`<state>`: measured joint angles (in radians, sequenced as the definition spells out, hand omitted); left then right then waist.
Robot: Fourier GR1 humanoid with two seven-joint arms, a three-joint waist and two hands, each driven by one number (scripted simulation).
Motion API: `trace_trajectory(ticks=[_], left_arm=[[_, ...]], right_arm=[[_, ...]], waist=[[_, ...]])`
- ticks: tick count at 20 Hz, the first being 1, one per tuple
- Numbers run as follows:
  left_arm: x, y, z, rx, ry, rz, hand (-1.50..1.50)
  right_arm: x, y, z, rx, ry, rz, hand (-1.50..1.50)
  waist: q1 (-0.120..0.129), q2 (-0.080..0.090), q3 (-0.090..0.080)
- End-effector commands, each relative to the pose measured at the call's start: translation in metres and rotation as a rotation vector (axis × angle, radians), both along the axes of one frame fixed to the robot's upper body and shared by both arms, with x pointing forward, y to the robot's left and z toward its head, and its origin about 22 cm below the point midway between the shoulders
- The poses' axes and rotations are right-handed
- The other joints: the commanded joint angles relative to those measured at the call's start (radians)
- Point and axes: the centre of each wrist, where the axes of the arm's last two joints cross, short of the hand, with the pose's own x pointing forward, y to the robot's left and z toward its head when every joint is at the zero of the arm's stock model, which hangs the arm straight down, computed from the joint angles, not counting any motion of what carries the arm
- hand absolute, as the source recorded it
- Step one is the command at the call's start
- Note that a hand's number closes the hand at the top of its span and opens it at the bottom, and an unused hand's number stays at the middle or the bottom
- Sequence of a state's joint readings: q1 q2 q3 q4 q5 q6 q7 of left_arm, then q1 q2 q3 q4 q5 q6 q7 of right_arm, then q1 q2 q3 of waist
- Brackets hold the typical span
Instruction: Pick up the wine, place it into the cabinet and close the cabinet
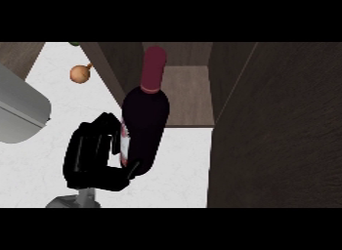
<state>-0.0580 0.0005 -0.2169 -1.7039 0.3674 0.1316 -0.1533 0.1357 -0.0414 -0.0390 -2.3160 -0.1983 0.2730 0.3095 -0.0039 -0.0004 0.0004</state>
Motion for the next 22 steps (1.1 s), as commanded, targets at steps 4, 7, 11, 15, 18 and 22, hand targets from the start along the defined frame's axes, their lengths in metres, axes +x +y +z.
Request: trace_trajectory(ticks=[4, 7, 11, 15, 18, 22], left_arm=[[0.033, -0.023, 0.019, 0.064, -0.044, 0.04, 1.5], [0.045, -0.053, 0.01, 0.127, -0.044, 0.046, 1.5], [0.059, -0.079, 0.004, 0.209, -0.016, 0.039, 1.5], [0.063, -0.067, -0.008, 0.22, 0.0, 0.043, 1.5], [0.067, -0.082, -0.032, 0.212, 0.012, 0.07, 1.5], [0.067, -0.094, -0.029, 0.202, 0.075, 0.091, 1.5]], right_arm=[[0.001, 0.003, 0.005, 0.009, -0.006, -0.009, -1.5], [0.004, 0.012, -0.001, -0.013, 0.004, -0.002, -1.5], [0.011, 0.011, 0.013, 0.003, 0.001, -0.011, -1.5], [0.012, -0.019, 0.012, -0.011, -0.016, -0.004, -1.5], [0.0, 0.009, 0.006, 0.005, -0.005, -0.004, -1.5], [-0.007, 0.01, 0.005, -0.006, -0.017, 0.004, -1.5]], waist=[[0.0, 0.0, 0.0], [-0.004, 0.001, 0.0], [-0.006, 0.002, 0.0], [-0.002, 0.001, 0.0], [-0.01, 0.002, -0.001], [-0.01, 0.001, -0.001]])
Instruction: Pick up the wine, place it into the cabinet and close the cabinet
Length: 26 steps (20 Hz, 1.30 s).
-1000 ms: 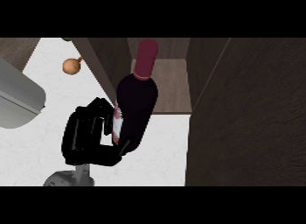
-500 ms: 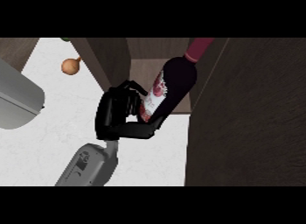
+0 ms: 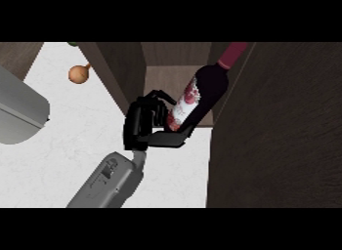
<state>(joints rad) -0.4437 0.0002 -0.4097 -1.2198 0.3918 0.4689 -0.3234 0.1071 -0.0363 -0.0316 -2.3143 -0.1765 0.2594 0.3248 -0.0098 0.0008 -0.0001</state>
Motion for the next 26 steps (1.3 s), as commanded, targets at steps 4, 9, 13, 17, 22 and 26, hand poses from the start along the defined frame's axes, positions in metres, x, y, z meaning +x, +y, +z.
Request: trace_trajectory(ticks=[4, 9, 13, 17, 22, 26], left_arm=[[-0.003, 0.004, -0.036, 0.033, 0.018, 0.046, 1.5], [0.015, -0.008, -0.032, 0.028, 0.062, 0.044, 1.5], [-0.004, 0.002, -0.056, 0.007, 0.077, 0.062, 1.5], [0.015, 0.017, -0.081, -0.056, 0.079, 0.074, 1.5], [0.022, 0.013, -0.079, -0.134, 0.11, 0.066, 1.5], [0.041, 0.011, -0.067, -0.124, 0.118, 0.02, 1.5]], right_arm=[[-0.002, -0.002, 0.012, 0.008, -0.007, 0.0, -1.5], [0.004, -0.004, 0.003, -0.012, 0.013, -0.002, -1.5], [0.005, -0.006, 0.002, -0.018, 0.003, 0.006, -1.5], [0.017, 0.004, -0.001, 0.013, -0.001, 0.012, -1.5], [0.006, 0.007, -0.018, 0.031, 0.014, 0.021, -1.5], [-0.002, -0.007, -0.007, 0.016, 0.011, 0.01, -1.5]], waist=[[0.002, 0.0, 0.0], [0.001, 0.0, 0.0], [0.004, -0.001, 0.0], [-0.006, 0.003, -0.001], [-0.017, 0.004, -0.001], [-0.009, 0.002, 0.0]])
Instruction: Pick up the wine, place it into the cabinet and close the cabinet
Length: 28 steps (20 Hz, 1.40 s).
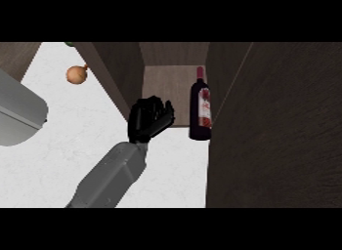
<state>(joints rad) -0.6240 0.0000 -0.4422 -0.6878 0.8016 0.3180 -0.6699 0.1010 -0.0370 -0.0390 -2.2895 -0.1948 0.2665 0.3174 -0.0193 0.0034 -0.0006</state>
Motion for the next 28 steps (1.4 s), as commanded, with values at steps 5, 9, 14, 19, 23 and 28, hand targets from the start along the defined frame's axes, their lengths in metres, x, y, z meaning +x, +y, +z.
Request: trace_trajectory(ticks=[5, 9, 14, 19, 23, 28], left_arm=[[0.016, 0.009, -0.008, -0.021, 0.001, -0.036, 1.5], [0.036, 0.004, 0.011, -0.025, 0.034, -0.023, 1.5], [0.045, -0.009, 0.029, -0.025, -0.01, 0.006, 1.5], [0.052, -0.011, 0.038, -0.042, 0.033, -0.006, 1.5], [0.058, 0.003, 0.03, 0.012, 0.051, 0.046, 1.5], [0.064, 0.004, 0.034, 0.046, 0.09, 0.071, 1.5]], right_arm=[[0.01, 0.001, -0.002, 0.006, 0.013, 0.008, -1.5], [-0.005, -0.008, -0.012, 0.011, 0.003, 0.009, -1.5], [0.013, -0.001, -0.012, 0.009, 0.023, 0.043, -1.5], [0.007, 0.008, -0.012, 0.013, -0.011, 0.021, -1.5], [0.008, 0.001, 0.002, 0.01, -0.008, 0.011, -1.5], [0.008, 0.006, 0.0, -0.001, 0.007, 0.035, -1.5]], waist=[[-0.002, 0.002, 0.0], [-0.008, 0.002, 0.0], [-0.024, 0.007, 0.0], [-0.015, 0.004, 0.0], [-0.022, 0.008, 0.0], [-0.037, 0.012, 0.0]])
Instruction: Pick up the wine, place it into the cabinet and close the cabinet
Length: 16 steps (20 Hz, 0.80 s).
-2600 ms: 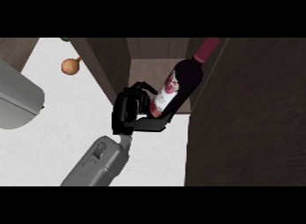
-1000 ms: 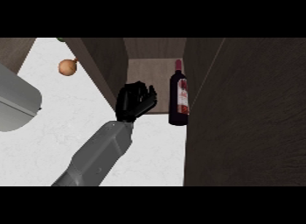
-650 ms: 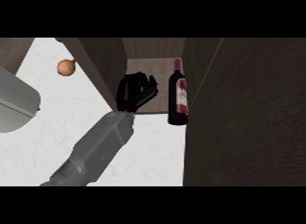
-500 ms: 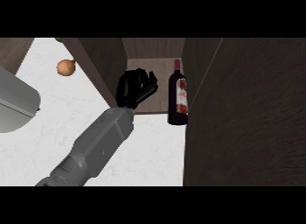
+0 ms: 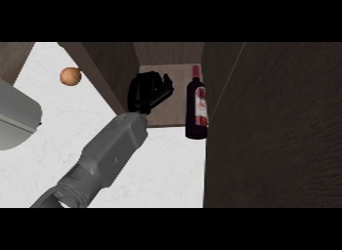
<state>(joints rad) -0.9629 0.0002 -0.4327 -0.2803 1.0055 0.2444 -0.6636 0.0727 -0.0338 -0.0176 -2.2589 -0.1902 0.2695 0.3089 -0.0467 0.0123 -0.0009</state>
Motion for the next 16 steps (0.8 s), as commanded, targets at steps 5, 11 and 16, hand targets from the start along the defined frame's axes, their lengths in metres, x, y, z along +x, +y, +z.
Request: trace_trajectory(ticks=[5, 11, 16], left_arm=[[-0.001, 0.016, -0.013, -0.003, 0.006, 0.03, 1.5], [0.007, 0.019, -0.004, -0.03, -0.044, 0.121, 1.5], [-0.007, 0.025, -0.026, 0.006, -0.125, 0.12, -1.5]], right_arm=[[-0.004, 0.01, -0.012, 0.014, -0.013, -0.007, -1.5], [0.003, 0.002, 0.003, -0.017, -0.032, -0.003, -1.5], [-0.007, 0.002, 0.001, -0.021, -0.008, 0.0, -1.5]], waist=[[0.002, 0.001, 0.0], [0.003, 0.004, 0.0], [0.008, 0.0, 0.0]])
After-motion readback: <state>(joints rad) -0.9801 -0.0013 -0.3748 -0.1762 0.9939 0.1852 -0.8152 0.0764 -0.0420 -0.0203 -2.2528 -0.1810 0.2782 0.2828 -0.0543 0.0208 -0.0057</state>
